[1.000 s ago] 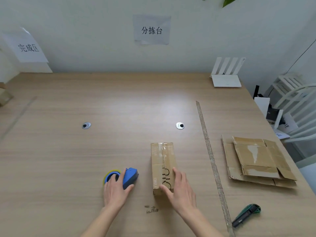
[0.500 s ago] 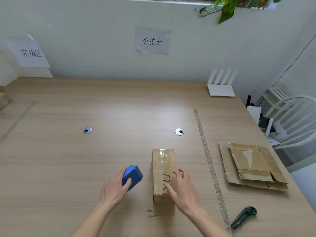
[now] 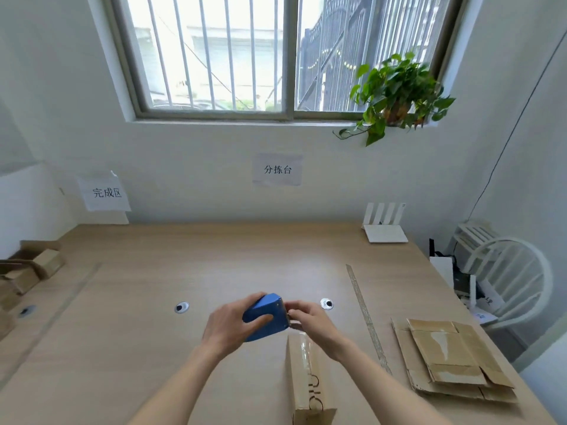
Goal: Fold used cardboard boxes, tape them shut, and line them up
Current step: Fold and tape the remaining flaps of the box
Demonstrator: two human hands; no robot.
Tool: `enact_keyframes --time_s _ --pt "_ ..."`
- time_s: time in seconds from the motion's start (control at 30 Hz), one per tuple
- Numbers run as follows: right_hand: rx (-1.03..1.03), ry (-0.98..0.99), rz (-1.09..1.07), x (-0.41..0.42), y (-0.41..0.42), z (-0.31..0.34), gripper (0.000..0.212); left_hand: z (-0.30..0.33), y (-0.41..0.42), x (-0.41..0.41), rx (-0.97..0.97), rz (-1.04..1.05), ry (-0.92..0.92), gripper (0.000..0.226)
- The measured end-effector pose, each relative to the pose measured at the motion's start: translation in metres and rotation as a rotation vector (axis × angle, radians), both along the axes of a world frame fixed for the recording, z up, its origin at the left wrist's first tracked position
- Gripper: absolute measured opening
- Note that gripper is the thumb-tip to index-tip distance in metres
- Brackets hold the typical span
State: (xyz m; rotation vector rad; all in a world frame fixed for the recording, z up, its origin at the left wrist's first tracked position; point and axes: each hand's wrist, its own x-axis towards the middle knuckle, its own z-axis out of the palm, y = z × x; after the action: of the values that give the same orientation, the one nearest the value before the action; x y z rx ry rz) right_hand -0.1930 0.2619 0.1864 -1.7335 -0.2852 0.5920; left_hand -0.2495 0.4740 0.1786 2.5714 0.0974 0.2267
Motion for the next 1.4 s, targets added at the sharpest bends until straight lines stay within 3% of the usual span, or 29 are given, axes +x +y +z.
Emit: enact_keyframes --time_s 0.47,0.83,1.13,1.4 --pt "0.101 -0.062 0.016 0.009 -0.009 0.061 0.03 0.076 0.002 0.014 0.058 -0.139 -0.092 0.053" --pt "0.115 -0.068 0.01 0.003 -0.006 0.072 0.033 0.085 0.002 0.018 0.097 -0.218 -0.116 0.055" --pt "0.173 -0.088 -0.114 0.01 -0.01 0.061 0.023 0.08 0.002 0.026 0.119 -0.283 -0.097 0.062" --pt "-0.006 -0.148 -0.223 0.026 -0.025 0.037 0.015 0.062 -0.011 0.036 0.22 -0.243 -0.072 0.054"
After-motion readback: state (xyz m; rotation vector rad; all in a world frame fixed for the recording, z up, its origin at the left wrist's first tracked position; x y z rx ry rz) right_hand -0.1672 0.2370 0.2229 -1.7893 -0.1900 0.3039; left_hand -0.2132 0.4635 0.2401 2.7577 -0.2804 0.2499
